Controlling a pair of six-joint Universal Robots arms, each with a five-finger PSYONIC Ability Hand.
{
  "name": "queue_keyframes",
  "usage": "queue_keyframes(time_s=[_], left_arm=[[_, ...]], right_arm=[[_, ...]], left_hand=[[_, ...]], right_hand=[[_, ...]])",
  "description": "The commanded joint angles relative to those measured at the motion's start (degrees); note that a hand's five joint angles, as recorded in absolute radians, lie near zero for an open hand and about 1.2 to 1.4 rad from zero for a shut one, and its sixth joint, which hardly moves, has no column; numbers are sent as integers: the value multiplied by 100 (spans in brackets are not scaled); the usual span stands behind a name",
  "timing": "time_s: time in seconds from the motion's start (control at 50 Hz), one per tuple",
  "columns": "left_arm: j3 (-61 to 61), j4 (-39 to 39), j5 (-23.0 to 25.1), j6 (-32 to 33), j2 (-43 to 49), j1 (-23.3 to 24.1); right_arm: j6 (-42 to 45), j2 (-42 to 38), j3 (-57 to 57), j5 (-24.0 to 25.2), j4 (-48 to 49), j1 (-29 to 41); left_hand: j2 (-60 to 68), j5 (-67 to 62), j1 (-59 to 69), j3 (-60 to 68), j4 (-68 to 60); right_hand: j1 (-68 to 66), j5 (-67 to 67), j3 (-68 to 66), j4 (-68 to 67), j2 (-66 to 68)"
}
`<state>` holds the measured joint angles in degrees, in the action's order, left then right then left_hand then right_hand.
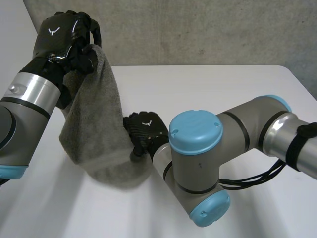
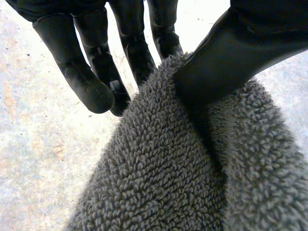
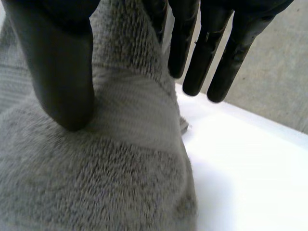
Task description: Fold the towel.
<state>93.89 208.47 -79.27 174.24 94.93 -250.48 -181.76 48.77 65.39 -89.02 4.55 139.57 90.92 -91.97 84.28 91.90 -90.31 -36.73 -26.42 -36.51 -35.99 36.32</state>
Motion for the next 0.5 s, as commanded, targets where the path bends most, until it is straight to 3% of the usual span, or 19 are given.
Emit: queue_keyframes(time_s=[0.02, 0.04, 0.08, 0.16, 0.26, 0.3, 0.42, 0.5], left_arm=[[50, 1, -1, -4, 87, 61], [50, 1, -1, -4, 87, 61], [50, 1, -1, 5, 113, 78], [41, 1, -1, 14, 122, 87], [-99, -8, -9, -4, 96, 87], [-239, -26, -18, -12, 87, 113], [-381, -149, -18, -21, 43, 289], [-363, -263, -18, -13, 43, 605]], right_arm=[[-9, -464, -26, 217, 2, 0], [-9, -465, -26, 218, 2, 0], [26, -517, -70, 376, -24, 0], [192, -404, -219, 281, -33, -17], [1099, 484, -466, -335, 81, -562], [1991, 1158, -492, -677, 387, -1008], [2795, 1882, -475, -537, 749, -1186], [3119, 2092, -300, -170, 286, -1177]], left_hand=[[-1092, 2197, -428, -1190, 1031], [-1092, 2197, -428, -1190, 1031], [-1092, 2197, -428, -1190, 1031], [-1092, 2197, -428, -1190, 1031], [-1092, 2197, -428, -1190, 1031], [-1092, 2197, -428, -1190, 1031], [-1092, 2197, -428, -1190, 1031], [-1092, 2197, -428, -1190, 1031]], right_hand=[[-2606, -2637, -2629, -2680, 2647], [-2617, -2648, -2639, -2691, 2658], [-4320, -4351, -4343, -4394, 4361], [-4327, -4358, -4349, -4401, 4368], [-4327, -4358, -4349, -4401, 4368], [-4327, -4358, -4349, -4401, 4368], [-4327, -4358, -4349, -4401, 4368], [-4327, -4358, -4349, -4401, 4368]])
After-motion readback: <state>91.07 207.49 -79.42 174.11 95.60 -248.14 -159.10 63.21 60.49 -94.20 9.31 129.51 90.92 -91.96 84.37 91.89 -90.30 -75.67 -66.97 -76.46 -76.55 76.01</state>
